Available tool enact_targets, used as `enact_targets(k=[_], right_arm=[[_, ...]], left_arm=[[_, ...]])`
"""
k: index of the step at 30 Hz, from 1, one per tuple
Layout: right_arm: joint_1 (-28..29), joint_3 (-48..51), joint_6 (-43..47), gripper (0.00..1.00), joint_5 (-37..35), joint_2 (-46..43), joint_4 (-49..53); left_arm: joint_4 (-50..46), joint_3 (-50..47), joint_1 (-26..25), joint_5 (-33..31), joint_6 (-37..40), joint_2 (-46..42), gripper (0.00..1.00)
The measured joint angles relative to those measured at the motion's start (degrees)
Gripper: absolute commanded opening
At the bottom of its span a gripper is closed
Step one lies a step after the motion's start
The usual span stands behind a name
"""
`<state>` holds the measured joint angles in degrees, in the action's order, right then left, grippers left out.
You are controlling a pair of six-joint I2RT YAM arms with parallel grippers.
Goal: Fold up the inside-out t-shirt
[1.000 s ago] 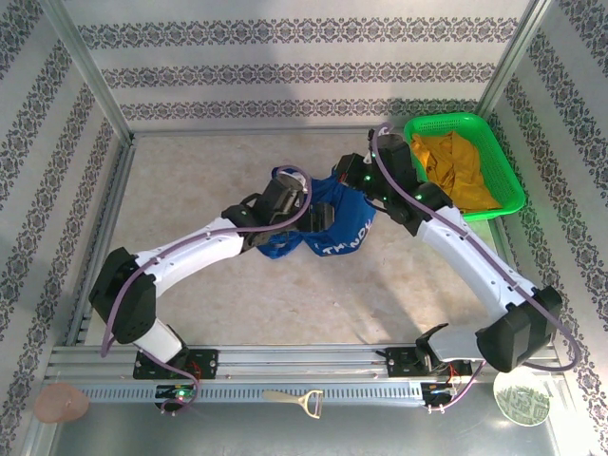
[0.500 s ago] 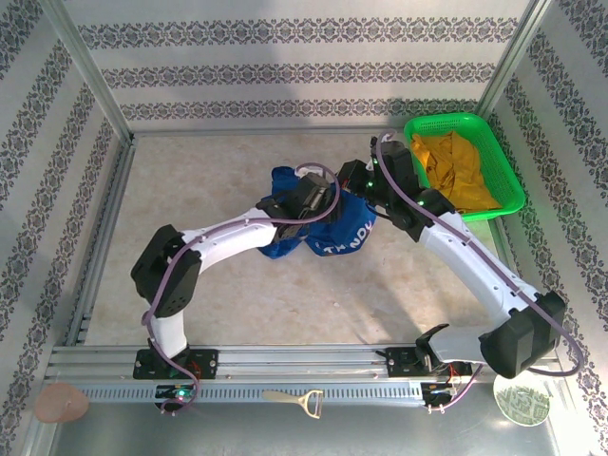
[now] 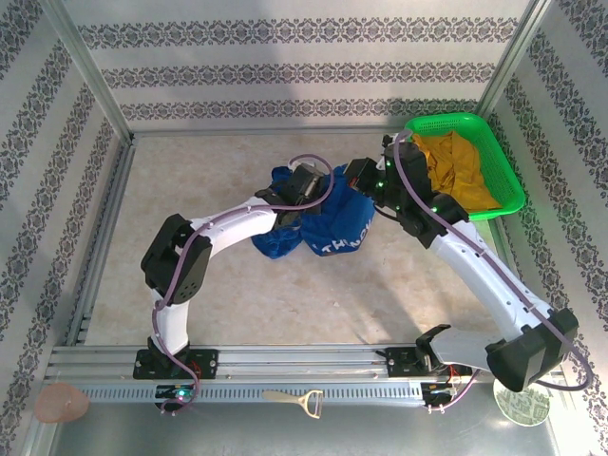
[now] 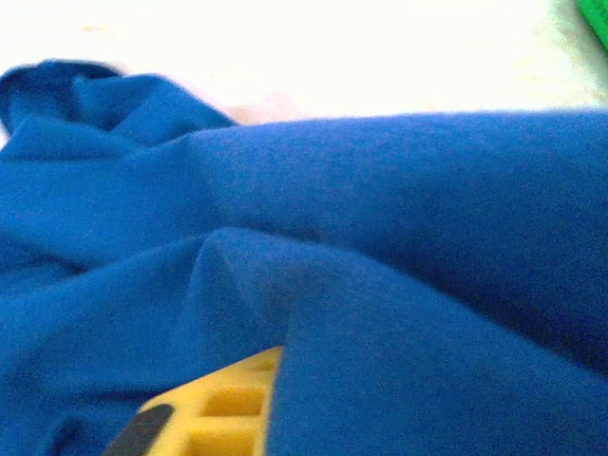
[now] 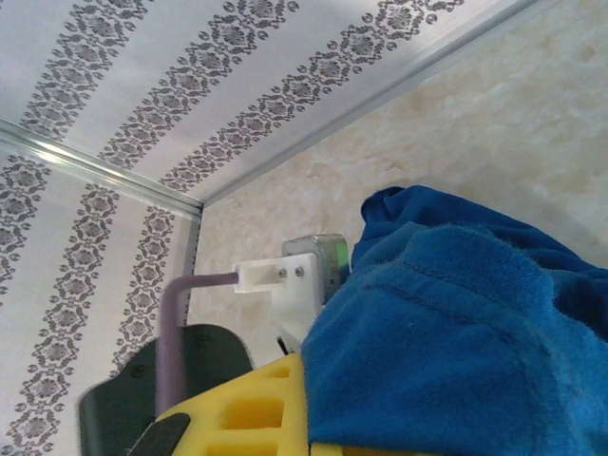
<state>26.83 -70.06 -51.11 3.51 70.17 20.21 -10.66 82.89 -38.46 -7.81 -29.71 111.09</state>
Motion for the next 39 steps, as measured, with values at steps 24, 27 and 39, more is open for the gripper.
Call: enact_targets(k=[24,27,39], right_arm=[[-4.96,8.09,9.75,0.75,10.29,0.72,-0.72],[-3.69,10.34,12.46,0.75,11.17,1.09,-1.64],[-3.72,10.27,19.74,0.60,11.21,12.61,-2.27]], left_arm=[[19.93,-13.29,9.57,52.24,-11.69,-14.67,0.00],[19.91,-12.90,9.70,53.55,-12.00,-14.14,0.00],[19.91,-12.15,10.08,56.39,-12.83,-14.03,0.00]])
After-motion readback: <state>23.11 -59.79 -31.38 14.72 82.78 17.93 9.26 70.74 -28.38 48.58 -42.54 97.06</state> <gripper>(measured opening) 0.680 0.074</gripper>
